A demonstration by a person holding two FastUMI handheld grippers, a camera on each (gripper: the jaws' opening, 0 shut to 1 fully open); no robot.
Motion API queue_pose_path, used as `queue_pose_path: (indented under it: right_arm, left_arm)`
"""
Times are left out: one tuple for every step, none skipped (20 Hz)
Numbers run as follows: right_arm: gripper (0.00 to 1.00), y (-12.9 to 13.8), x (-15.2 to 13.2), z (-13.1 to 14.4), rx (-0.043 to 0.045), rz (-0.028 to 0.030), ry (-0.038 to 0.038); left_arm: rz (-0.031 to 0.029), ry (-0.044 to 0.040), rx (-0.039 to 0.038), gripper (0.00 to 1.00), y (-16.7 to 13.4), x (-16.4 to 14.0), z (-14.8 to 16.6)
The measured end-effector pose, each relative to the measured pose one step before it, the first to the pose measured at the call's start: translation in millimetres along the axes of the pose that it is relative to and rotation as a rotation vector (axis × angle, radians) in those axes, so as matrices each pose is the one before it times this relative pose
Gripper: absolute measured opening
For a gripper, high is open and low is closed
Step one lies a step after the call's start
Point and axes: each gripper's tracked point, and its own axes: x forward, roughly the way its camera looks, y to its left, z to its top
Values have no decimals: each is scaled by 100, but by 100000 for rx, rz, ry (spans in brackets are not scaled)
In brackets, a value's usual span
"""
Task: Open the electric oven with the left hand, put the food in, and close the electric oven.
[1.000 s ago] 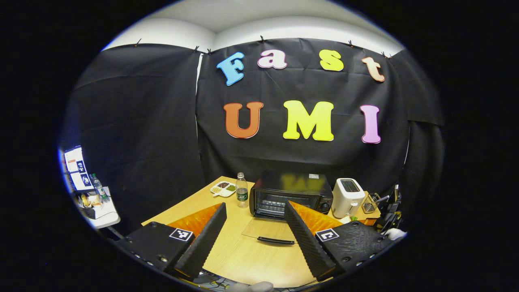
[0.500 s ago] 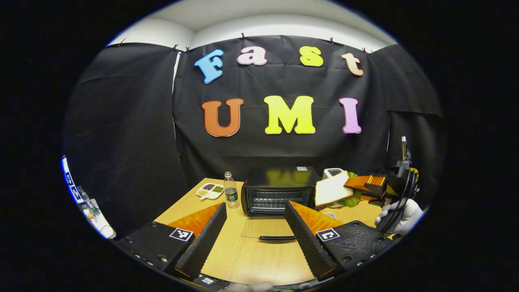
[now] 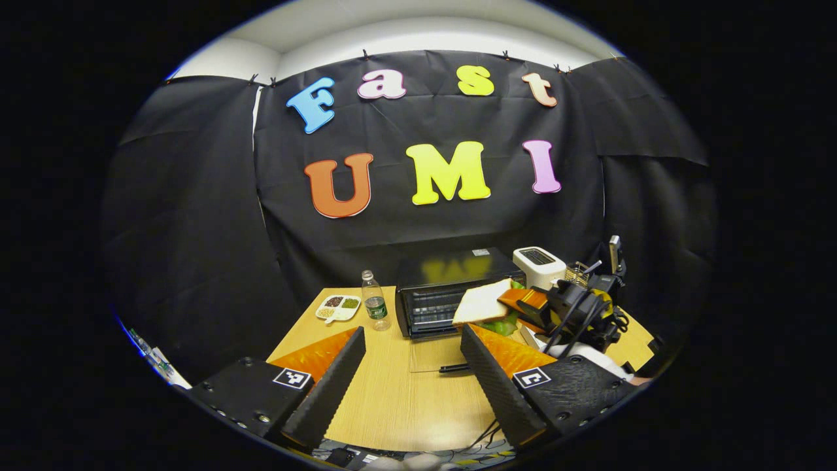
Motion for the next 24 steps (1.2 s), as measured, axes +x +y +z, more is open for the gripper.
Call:
queue_pose_path:
  right_arm:
    - [39,-180,1088,-704,1484,-569,-106]
    - [39,-318,1235,-790,1316,-1121,212]
    - [39,-445,1333,-451,475,-1670,-510]
    - [39,-472,1341,-263,210,-1675,-547]
    - [39,-284,1476,-127,-585,-1301,-872]
    - [40,-167,1286,-45,-567,-1149,-1327]
    - [40,-193,1366,-57,-165,-1691,-1]
    - [40,65,1220,-110,1985,-499,113]
    - [39,245,1160,91,1300,664,-497]
    - [39,30,1082,44,-611,-824,-92]
    - [39,-296,1059,119,-2016,-1163,-437]
    - [40,-103,923,354,-1167,-969,-1319]
    - [40,-39,831,214,-492,-346,-446]
    - [40,-43,765,195,1362,-116,-998]
    - [40,-153,765,227,662,-496,-1165]
    - [40,-406,786,124,-36,-1506,-847]
    - [40,-569,836,0,16,-1574,-85]
    - [30,-20,657,107,770,780,-1111]
    - [40,-66,624,68,937,-195,-252]
    - [40,-170,430,181,-490,-11,-913]
    - [31,-218,398,23,-1469,-577,-686]
    - [33,-172,134,-103,-1519,-668,58]
    - [43,-119,113,19,-2664,-925,-295]
    - [45,-189,-48,-134,-3669,-1560,-52]
  left_arm:
    - [-293,545,220,96,129,-141,-334]
    - [34,524,213,96,209,-123,-313]
    - [183,322,-156,96,376,25,-253]
    - [313,534,-509,96,234,-73,-253]
    - [196,503,-315,89,189,21,-194]
    - [378,612,-267,96,220,63,-211]
    - [316,238,-178,96,117,173,-180]
    - [415,20,73,96,260,66,-35]
    - [603,-17,210,96,311,99,-32]
    - [410,188,52,96,229,222,-24]
    - [326,127,-81,96,168,95,-154]
    - [371,197,-178,96,278,40,-34]
    - [501,202,-383,96,308,187,-20]
    - [233,671,-493,96,257,174,-97]
    - [400,678,-449,96,130,128,-300]
    - [378,894,-207,96,325,94,-41]
    - [354,333,-71,96,175,90,-47]
    - [305,43,-3,96,201,71,55]
    - [209,208,162,96,160,32,-17]
    - [-9,178,298,96,39,-80,-96]
    - [280,133,500,96,50,9,63]
    - [-93,-31,165,96,186,-55,-114]
    - [124,-7,-82,96,107,-112,-100]
    - [-81,285,-338,96,29,1,-97]
